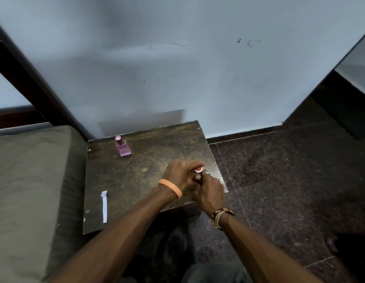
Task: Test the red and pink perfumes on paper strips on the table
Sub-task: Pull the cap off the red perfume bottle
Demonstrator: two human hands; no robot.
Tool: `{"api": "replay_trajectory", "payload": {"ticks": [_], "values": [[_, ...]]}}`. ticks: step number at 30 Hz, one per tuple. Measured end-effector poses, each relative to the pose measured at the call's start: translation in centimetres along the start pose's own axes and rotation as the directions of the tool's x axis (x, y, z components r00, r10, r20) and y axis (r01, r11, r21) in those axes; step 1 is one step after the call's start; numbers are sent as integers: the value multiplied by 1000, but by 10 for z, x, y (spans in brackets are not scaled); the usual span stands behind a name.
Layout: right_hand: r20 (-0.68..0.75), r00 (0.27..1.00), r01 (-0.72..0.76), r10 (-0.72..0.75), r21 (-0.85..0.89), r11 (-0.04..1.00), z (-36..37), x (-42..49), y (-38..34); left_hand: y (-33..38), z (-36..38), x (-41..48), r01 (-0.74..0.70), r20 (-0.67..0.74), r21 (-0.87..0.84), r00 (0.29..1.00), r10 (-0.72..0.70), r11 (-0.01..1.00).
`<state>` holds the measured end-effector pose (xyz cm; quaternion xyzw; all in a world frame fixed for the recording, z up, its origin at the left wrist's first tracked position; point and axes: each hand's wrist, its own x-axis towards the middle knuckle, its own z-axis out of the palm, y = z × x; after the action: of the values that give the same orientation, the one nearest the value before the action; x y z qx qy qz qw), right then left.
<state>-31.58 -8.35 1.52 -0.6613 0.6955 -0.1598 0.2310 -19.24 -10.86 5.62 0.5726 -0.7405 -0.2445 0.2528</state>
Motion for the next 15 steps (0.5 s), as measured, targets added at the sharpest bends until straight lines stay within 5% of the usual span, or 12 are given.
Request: {"api": "replay_trajectory", "payload": {"ticks": [4, 9, 15], "values": [[12, 1000, 13, -12, -23, 1000, 0, 1, 0, -2, 0, -3, 74, -115, -24, 990, -76, 997], [-3, 1000, 12, -12, 1, 1000, 0, -1, 0, 0, 0, 0, -29, 91, -28, 995, 31, 999], [8, 1000, 1, 0, -21, 1000, 2, -1, 0, -2, 0, -2, 60, -77, 14, 995, -59, 998]]}}
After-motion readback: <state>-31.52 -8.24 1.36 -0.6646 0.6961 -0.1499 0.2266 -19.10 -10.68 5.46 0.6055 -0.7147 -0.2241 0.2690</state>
